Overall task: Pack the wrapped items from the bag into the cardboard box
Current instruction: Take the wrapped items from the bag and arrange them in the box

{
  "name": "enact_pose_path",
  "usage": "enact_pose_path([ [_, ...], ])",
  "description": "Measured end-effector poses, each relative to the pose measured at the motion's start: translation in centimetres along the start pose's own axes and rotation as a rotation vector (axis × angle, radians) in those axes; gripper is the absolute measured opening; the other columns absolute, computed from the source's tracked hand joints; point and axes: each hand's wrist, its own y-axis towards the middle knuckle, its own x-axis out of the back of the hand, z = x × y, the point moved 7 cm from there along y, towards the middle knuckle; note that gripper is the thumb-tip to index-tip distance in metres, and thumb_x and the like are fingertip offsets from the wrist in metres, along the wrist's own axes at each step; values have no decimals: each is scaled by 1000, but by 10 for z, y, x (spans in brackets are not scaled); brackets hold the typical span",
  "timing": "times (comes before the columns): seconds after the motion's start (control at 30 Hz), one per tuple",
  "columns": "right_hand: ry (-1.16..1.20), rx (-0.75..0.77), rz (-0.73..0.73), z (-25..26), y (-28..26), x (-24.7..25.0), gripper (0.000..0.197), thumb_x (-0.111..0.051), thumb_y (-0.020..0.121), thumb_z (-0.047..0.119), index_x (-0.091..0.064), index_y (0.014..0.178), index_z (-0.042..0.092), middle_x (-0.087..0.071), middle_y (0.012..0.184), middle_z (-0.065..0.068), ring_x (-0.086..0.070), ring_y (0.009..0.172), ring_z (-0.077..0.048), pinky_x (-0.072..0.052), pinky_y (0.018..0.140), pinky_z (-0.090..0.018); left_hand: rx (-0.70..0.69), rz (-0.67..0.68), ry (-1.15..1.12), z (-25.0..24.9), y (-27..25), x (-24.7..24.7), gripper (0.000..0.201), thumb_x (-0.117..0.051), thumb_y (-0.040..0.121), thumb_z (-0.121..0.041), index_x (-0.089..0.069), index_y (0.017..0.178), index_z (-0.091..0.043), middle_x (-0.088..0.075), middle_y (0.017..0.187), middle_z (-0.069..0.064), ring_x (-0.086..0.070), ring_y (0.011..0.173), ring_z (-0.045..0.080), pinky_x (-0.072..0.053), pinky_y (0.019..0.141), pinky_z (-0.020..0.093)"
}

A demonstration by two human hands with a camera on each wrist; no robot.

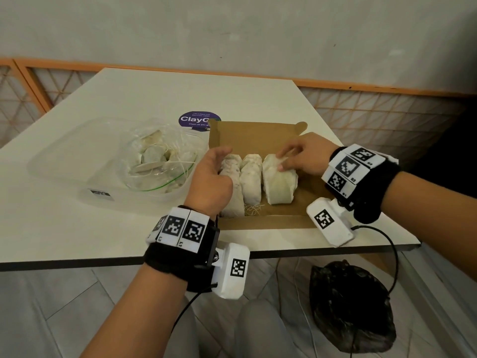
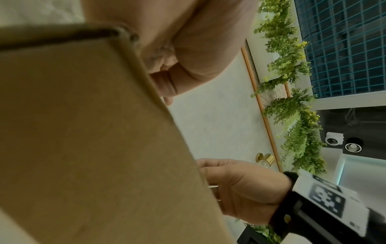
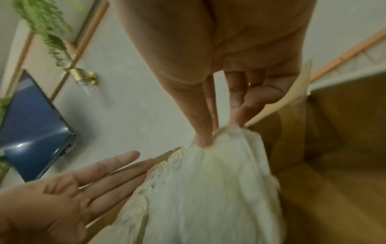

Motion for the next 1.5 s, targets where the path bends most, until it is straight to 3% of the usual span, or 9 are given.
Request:
enact_pose_path([
  [0.1,78,-102,-188,-12,-17,27,40,-75,75,23,-55,109,19,-60,92,-1,-59,90,-21,-47,72,-31,7,7,-16,0,-1,-1,67,-28,71,30,-48,124,-6,-50,121,0,-46,115,7,-40,93,17],
  [0.27,140,-176,131,-28,-67,-1,36,-77,73,29,-61,99,11,-71,81,-6,-69,79,-21,-56,82,-38,21,16,-50,3,-1,2,68,-27,70,31,-48,123,-6,-50,127,6,-47,121,13,-42,100,26],
  [0.47,128,-109,49,-33,-72,-16,64,-80,69,29,-51,125,19,-62,104,3,-62,93,-17,-50,90,-34,34,4,-65,5,-1,2,66,-27,71,31,-48,121,-6,-51,129,8,-47,122,14,-39,108,35],
  [0.57,73,-38,9,-24,-61,-20,33,-71,80,29,-63,111,23,-62,102,5,-57,90,-12,-46,82,-25,40,-3,-83,6,0,2,66,-28,70,31,-49,116,-10,-51,131,10,-46,128,19,-38,110,41],
  [0.67,198,-58,61,-22,-50,-16,17,-67,84,24,-70,99,16,-61,68,6,-52,60,-9,-44,60,-21,47,-21,-106,8,1,3,66,-27,68,32,-49,114,-11,-51,132,11,-45,131,20,-37,110,42],
  [0.87,292,-166,335,-18,-32,-18,21,-65,85,13,-66,104,5,-60,71,-4,-47,55,-9,-37,49,-15,51,-32,-134,9,1,4,65,-27,69,32,-50,111,-11,-53,126,9,-47,129,21,-39,109,43],
  [1.0,195,-236,202,-18,-21,-27,13,-67,83,7,-55,79,9,-59,63,-8,-48,40,-7,-40,39,-14,45,-27,-130,8,0,3,64,-27,70,31,-50,112,-11,-53,122,5,-47,128,19,-40,108,39],
  [1.27,166,-283,-39,-31,-34,-11,25,-70,81,28,-53,80,10,-71,83,-15,-66,73,-24,-57,81,-40,31,-13,-113,7,0,3,62,-28,71,29,-51,112,-12,-54,121,4,-48,126,17,-39,109,37],
  [1.5,253,-329,75,-36,-56,-40,30,-76,75,24,-66,90,0,-72,80,-12,-68,70,-21,-56,76,-31,7,-20,-115,3,-5,1,59,-28,75,29,-50,113,-9,-54,115,1,-50,115,9,-44,97,21],
])
